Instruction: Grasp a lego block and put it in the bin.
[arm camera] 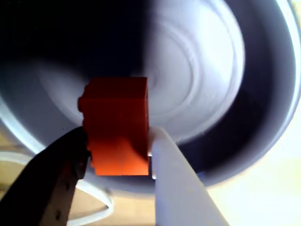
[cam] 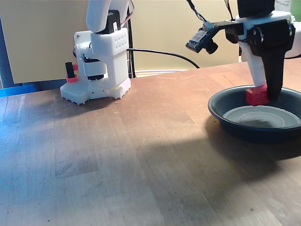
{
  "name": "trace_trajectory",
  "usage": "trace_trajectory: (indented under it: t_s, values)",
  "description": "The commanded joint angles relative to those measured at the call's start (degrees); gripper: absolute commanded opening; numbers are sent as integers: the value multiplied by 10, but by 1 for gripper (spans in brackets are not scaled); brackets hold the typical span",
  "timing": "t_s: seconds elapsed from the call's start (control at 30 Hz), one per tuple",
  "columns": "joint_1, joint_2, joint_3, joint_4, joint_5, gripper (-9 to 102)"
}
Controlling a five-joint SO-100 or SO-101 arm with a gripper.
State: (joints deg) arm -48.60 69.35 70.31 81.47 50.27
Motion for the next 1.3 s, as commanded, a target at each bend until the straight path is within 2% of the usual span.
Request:
trace_trajectory:
  t_s: [0.0,0.37,0.47,0.6,0.77,0.87,1.0,1.13,1.27]
  values:
    - [8,7,-20,-1,-5,13]
    - [17,11,-17,0,-7,14]
    - [27,11,-16,2,-45,14]
    - [40,12,-22,25,-91,0]
    - [68,47,-17,34,-129,0]
    - [101,82,-15,36,-183,0]
    - [160,122,-15,81,-303,0]
    - [236,157,-15,120,-425,0]
    - [323,184,6,126,-521,0]
